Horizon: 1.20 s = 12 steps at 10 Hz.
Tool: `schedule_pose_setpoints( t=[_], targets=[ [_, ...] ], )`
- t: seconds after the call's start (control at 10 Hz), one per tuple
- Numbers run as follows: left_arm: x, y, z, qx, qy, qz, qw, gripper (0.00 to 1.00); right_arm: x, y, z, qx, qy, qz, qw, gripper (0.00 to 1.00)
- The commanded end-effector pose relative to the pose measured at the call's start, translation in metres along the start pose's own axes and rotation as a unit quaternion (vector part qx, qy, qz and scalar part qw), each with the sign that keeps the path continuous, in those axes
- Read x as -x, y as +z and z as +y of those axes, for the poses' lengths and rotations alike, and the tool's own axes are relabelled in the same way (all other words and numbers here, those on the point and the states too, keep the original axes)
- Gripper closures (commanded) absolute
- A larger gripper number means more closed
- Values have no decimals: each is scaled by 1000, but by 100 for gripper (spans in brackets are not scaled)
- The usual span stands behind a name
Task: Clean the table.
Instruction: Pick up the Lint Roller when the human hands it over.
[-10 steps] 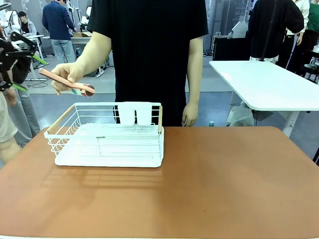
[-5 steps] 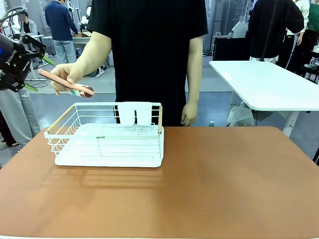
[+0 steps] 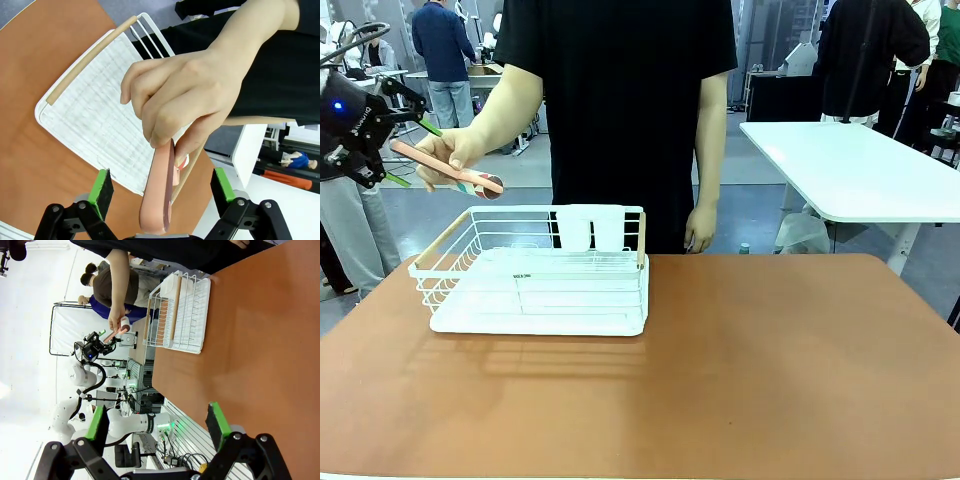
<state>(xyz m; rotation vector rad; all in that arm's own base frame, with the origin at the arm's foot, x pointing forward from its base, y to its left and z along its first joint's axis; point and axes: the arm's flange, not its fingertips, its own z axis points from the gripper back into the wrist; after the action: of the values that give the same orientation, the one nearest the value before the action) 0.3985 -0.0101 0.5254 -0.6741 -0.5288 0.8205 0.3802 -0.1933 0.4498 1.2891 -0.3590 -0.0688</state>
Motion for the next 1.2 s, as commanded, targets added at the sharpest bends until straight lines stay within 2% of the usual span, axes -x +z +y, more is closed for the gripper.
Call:
schedule_pose_setpoints(
  t=[0.0,0.1,0.2,0.3,0.4,0.5,0.6,0.7,0.8,0.9,1.0,1.1],
  targets=[
    [-1,-3,-3,3,9,-8,1000,0,-1,0,2,-10,12,-2,1000,0],
    [-2,-3,-3,4,7,-6,1000,0,-1,0,2,-10,12,-2,1000,0],
    [-3,-3,-2,12,0,0,1000,15,-1,0,2,-10,12,-2,1000,0],
    [-4,-4,-2,15,2,-2,1000,19,-1,0,2,-10,12,-2,1000,0],
    [-4,-4,-2,15,2,-5,1000,34,-1,0,2,-10,12,-2,1000,0],
    [-5,-4,-2,16,0,-7,1000,38,-1,0,2,-10,12,-2,1000,0],
    [-6,-3,-2,16,-1,-9,1000,53,-1,0,2,-10,12,-2,1000,0],
    [-6,-3,-1,17,-2,-11,1000,57,-1,0,2,-10,12,-2,1000,0],
    [-4,-3,-1,18,-5,-10,1000,72,-1,0,2,-10,12,-2,1000,0],
    [-3,-2,-1,19,-8,-9,1000,77,-1,0,2,-10,12,-2,1000,0],
    [-3,-2,-2,20,-9,-9,1000,91,-1,0,2,-10,12,-2,1000,0],
    [-3,-1,-2,22,-9,-10,1000,96,-1,0,2,-10,12,-2,1000,0]
  ],
)
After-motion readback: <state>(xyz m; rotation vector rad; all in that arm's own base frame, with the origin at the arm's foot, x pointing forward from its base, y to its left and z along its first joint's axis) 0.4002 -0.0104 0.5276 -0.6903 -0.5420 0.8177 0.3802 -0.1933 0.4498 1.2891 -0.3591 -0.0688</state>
